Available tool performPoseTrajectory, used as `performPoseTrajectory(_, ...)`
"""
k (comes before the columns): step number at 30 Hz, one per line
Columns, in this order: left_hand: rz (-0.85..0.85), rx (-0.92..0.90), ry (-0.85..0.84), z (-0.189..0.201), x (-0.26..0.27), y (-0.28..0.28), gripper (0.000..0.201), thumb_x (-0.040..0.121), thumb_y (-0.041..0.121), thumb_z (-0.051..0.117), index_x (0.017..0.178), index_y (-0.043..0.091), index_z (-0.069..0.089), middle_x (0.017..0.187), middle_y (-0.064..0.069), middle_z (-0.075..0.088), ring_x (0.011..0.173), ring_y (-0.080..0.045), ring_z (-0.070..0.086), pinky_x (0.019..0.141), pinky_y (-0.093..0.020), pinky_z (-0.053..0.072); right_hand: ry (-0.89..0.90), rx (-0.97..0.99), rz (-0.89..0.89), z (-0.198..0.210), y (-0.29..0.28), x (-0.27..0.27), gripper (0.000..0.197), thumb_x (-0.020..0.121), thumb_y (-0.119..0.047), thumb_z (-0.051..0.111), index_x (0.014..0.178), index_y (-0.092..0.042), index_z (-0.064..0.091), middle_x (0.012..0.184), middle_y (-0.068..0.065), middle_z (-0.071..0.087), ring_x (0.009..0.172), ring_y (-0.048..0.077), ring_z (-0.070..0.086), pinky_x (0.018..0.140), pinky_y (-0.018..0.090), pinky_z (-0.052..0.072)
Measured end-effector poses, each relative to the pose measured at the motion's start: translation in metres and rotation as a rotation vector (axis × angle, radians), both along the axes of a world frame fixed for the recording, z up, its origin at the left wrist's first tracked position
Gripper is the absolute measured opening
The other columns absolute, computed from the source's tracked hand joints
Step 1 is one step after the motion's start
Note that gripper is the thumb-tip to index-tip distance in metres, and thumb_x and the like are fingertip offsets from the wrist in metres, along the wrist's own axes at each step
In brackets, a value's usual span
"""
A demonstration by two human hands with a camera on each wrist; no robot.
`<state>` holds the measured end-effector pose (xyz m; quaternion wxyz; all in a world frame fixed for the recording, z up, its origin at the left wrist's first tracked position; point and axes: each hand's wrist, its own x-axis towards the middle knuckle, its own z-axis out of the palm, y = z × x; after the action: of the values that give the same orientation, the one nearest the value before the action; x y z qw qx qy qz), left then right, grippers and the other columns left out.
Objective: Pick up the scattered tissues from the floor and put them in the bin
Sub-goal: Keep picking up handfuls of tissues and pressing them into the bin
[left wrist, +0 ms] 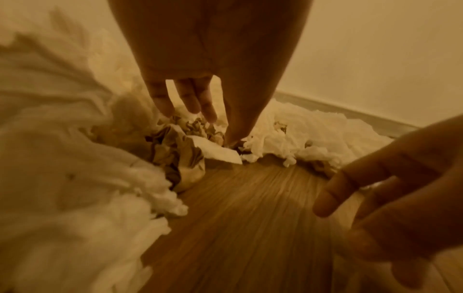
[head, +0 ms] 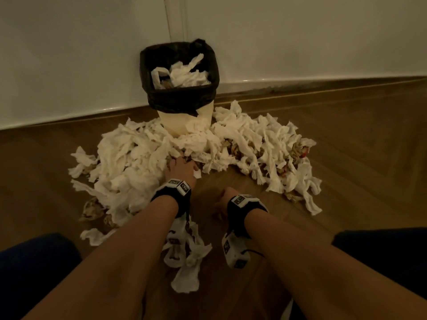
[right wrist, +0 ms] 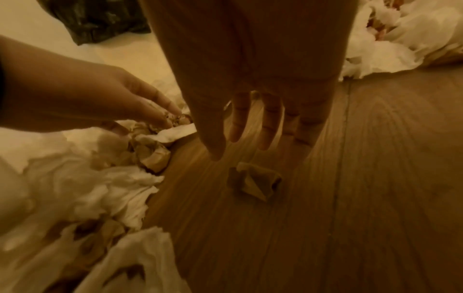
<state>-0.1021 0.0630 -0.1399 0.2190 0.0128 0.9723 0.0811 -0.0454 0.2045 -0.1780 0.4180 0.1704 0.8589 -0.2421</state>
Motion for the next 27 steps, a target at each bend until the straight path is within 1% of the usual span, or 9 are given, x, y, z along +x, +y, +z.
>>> performPoseTrajectory(2, -0.011, -0.032, 0.056, -0.005, 0.007, 0.001, 0.034, 0.088, 0.017, 0.055, 0.119, 0.030, 0.050, 0.137, -0.010, 0.032, 0.134, -0.033, 0.021, 0.105, -0.049, 0.030, 0.006, 0.003, -0.012, 0.000, -0.001, 0.002, 0.027, 0.077, -0.036, 0.070, 0.080, -0.024, 0.046, 0.111, 0.007, 0.059, 0.091, 0.029, 0.060, 0.081, 0.041, 0.053)
performPoseTrajectory(5, -0.004, -0.054, 0.116, -0.014, 0.016, 0.000, 0.046, 0.088, 0.022, 0.056, 0.131, 0.032, 0.042, 0.137, -0.011, 0.029, 0.131, -0.034, 0.024, 0.102, -0.050, 0.033, -0.003, 0.019, 0.008, -0.004, -0.001, 0.007, 0.041, 0.081, -0.035, 0.068, 0.114, -0.019, 0.051, 0.124, 0.009, 0.054, 0.103, 0.031, 0.057, 0.084, 0.040, 0.051)
performPoseTrajectory(8, -0.006, -0.048, 0.162, -0.024, 0.025, -0.002, 0.054, 0.088, 0.027, 0.057, 0.135, 0.040, 0.035, 0.140, -0.011, 0.025, 0.130, -0.035, 0.024, 0.099, -0.053, 0.034, -0.001, 0.081, 0.074, -0.003, -0.002, 0.017, 0.065, 0.083, -0.040, 0.065, 0.137, -0.018, 0.037, 0.144, 0.012, 0.032, 0.126, 0.036, 0.042, 0.100, 0.047, 0.043)
performPoseTrajectory(10, -0.033, -0.091, 0.188, -0.032, 0.031, -0.002, 0.057, 0.088, 0.031, 0.057, 0.136, 0.045, 0.030, 0.144, -0.009, 0.020, 0.130, -0.036, 0.024, 0.098, -0.054, 0.036, 0.029, 0.090, 0.064, -0.005, -0.005, 0.022, 0.062, 0.086, -0.035, 0.063, 0.138, -0.017, 0.035, 0.146, 0.015, 0.022, 0.128, 0.039, 0.037, 0.104, 0.051, 0.039)
performPoseTrajectory(13, -0.064, -0.113, 0.154, -0.042, 0.033, -0.001, 0.056, 0.090, 0.035, 0.054, 0.137, 0.049, 0.026, 0.151, -0.008, 0.009, 0.134, -0.038, 0.016, 0.100, -0.057, 0.032, 0.085, 0.094, 0.080, -0.008, -0.006, 0.026, 0.054, 0.089, -0.026, 0.061, 0.136, -0.018, 0.036, 0.139, 0.017, 0.026, 0.121, 0.039, 0.042, 0.101, 0.048, 0.043)
performPoseTrajectory(15, -0.070, -0.097, 0.132, -0.045, 0.033, 0.000, 0.050, 0.090, 0.036, 0.054, 0.134, 0.048, 0.033, 0.152, -0.008, 0.006, 0.133, -0.040, 0.016, 0.101, -0.057, 0.032, 0.107, 0.071, 0.093, -0.009, -0.006, 0.026, 0.050, 0.091, -0.024, 0.057, 0.137, -0.018, 0.037, 0.138, 0.018, 0.028, 0.118, 0.039, 0.045, 0.100, 0.045, 0.045)
performPoseTrajectory(21, -0.059, -0.086, 0.092, -0.042, 0.030, 0.004, 0.038, 0.091, 0.032, 0.053, 0.128, 0.027, 0.050, 0.148, -0.018, 0.015, 0.130, -0.042, 0.022, 0.103, -0.046, 0.034, 0.131, 0.050, 0.096, -0.011, -0.004, 0.024, 0.045, 0.093, -0.018, 0.054, 0.136, -0.017, 0.040, 0.140, 0.018, 0.028, 0.118, 0.038, 0.047, 0.099, 0.043, 0.046)
performPoseTrajectory(24, -0.048, -0.035, 0.065, -0.036, 0.023, 0.004, 0.036, 0.092, 0.015, 0.052, 0.128, 0.012, 0.051, 0.139, -0.018, 0.028, 0.128, -0.036, 0.030, 0.104, -0.040, 0.036, 0.137, 0.026, 0.093, -0.011, -0.003, 0.023, 0.044, 0.093, -0.015, 0.052, 0.135, -0.014, 0.041, 0.136, 0.017, 0.036, 0.119, 0.034, 0.046, 0.098, 0.042, 0.046)
performPoseTrajectory(27, -0.047, 0.033, 0.052, -0.035, 0.017, -0.001, 0.041, 0.089, 0.003, 0.052, 0.129, 0.011, 0.048, 0.137, -0.018, 0.031, 0.126, -0.035, 0.033, 0.105, -0.040, 0.037, 0.185, -0.013, 0.069, -0.012, 0.000, 0.025, 0.037, 0.093, -0.015, 0.052, 0.130, -0.011, 0.047, 0.133, 0.016, 0.042, 0.117, 0.031, 0.047, 0.096, 0.036, 0.046)
